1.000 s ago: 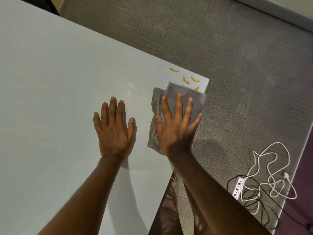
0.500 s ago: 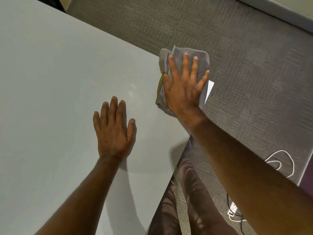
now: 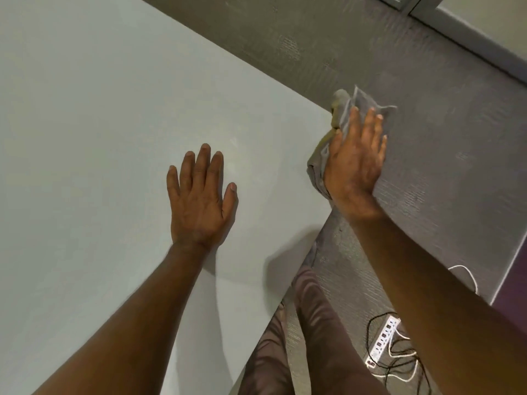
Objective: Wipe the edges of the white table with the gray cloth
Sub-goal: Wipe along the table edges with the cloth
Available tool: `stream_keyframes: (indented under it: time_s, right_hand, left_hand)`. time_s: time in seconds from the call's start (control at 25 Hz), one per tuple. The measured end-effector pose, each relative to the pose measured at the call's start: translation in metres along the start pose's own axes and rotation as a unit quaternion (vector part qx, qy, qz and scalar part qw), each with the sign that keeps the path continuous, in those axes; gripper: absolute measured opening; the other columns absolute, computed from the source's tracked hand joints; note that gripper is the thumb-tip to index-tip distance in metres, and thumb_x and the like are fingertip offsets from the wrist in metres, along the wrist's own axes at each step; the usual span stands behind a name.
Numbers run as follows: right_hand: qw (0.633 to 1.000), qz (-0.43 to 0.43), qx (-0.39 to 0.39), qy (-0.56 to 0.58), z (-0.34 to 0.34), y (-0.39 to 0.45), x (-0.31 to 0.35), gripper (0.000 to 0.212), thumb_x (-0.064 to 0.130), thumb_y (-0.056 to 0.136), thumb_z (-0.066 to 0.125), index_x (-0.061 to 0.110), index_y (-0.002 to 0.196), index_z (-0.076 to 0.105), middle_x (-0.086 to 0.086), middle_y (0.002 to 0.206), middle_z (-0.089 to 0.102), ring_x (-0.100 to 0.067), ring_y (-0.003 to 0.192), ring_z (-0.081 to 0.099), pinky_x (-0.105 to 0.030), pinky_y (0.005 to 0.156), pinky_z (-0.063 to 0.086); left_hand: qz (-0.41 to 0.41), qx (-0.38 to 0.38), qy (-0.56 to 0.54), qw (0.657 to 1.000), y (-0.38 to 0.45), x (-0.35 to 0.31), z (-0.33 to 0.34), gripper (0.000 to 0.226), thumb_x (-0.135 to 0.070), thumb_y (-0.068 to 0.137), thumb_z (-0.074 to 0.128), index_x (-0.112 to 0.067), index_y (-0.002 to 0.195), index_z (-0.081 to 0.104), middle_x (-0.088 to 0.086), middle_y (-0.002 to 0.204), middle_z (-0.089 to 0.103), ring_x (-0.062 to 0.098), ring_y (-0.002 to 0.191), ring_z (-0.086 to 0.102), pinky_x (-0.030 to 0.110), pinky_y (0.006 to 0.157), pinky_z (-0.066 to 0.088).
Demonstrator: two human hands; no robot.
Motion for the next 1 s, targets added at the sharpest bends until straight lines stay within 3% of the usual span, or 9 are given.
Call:
stream_keyframes:
  time_s: [0.12,0.28,0.4,0.56,0.72,0.84,1.0]
  right_hand:
    - [0.999,-0.034,0.013,-0.028,0.0,-0.043,0.021,0.062,0.036,0.108,0.032,0.014,0.165,0.021,-0.017,0.173,0.017,-0.033,0.161,0.014,-0.054,0.13,0.019]
    - [0.991,-0.13,0.021,-0.006,0.005,-0.152,0.049,0.053,0.031,0.111,0.034,0.011,0.161,0.035,-0.02,0.167,0.031,-0.035,0.157,0.029,-0.055,0.125,0.03]
    - [0.975,-0.212,0.062,-0.032,0.017,-0.195,0.075,0.063,0.033,0.101,0.057,0.012,0.158,0.04,-0.019,0.165,0.036,-0.034,0.154,0.036,-0.055,0.125,0.029]
    - [0.95,-0.309,0.045,-0.011,0.01,-0.154,0.108,0.061,0.038,0.107,0.045,0.015,0.162,0.034,-0.02,0.168,0.028,-0.036,0.158,0.026,-0.059,0.124,0.028]
    - [0.935,-0.348,0.062,-0.035,0.02,-0.089,0.137,0.065,0.046,0.109,0.026,0.021,0.167,0.013,-0.015,0.175,0.01,-0.032,0.163,0.009,-0.056,0.129,0.016]
    - [0.942,-0.328,0.047,-0.048,0.018,-0.052,0.129,0.064,0.044,0.11,0.027,0.02,0.167,0.014,-0.014,0.175,0.011,-0.031,0.163,0.008,-0.054,0.13,0.013]
    - [0.973,-0.226,0.022,-0.035,0.007,-0.002,0.071,0.062,0.04,0.11,0.027,0.019,0.167,0.016,-0.015,0.175,0.014,-0.031,0.162,0.011,-0.054,0.13,0.015]
  left_hand:
    - [-0.001,0.003,0.004,1.0,0.0,-0.001,-0.001,0.063,-0.047,0.107,0.033,-0.019,0.164,0.03,0.004,0.174,0.023,0.03,0.161,0.021,0.056,0.129,0.015]
    - [0.0,0.009,0.004,1.0,0.0,-0.004,-0.004,0.063,-0.047,0.107,0.031,-0.019,0.164,0.03,0.005,0.174,0.024,0.031,0.161,0.022,0.056,0.129,0.016]
    - [0.0,0.014,-0.008,1.0,0.003,-0.002,-0.006,0.062,-0.044,0.107,0.026,-0.017,0.162,0.033,0.007,0.173,0.026,0.032,0.16,0.024,0.058,0.129,0.018]
    - [-0.017,0.014,-0.015,1.0,0.005,0.001,-0.006,0.06,-0.035,0.106,0.023,-0.014,0.162,0.033,0.008,0.173,0.026,0.029,0.161,0.023,0.058,0.129,0.02]
    - [-0.026,0.027,0.015,0.999,0.005,0.003,-0.001,0.064,-0.04,0.106,0.024,-0.017,0.166,0.024,0.006,0.176,0.017,0.028,0.163,0.016,0.055,0.131,0.015]
    - [-0.024,0.035,0.004,0.999,0.003,0.005,0.002,0.066,-0.044,0.106,0.022,-0.019,0.167,0.02,0.004,0.176,0.013,0.027,0.164,0.012,0.054,0.132,0.012]
    - [-0.025,0.034,-0.009,0.999,0.004,0.006,0.004,0.064,-0.044,0.108,0.026,-0.019,0.166,0.022,0.003,0.176,0.015,0.026,0.163,0.013,0.055,0.131,0.013]
Point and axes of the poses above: each hand's wrist, its own y-axis towards the middle knuckle, its own z-axis out of the palm, x = y × z, the point moved 10 cm from there along y, towards the middle knuckle
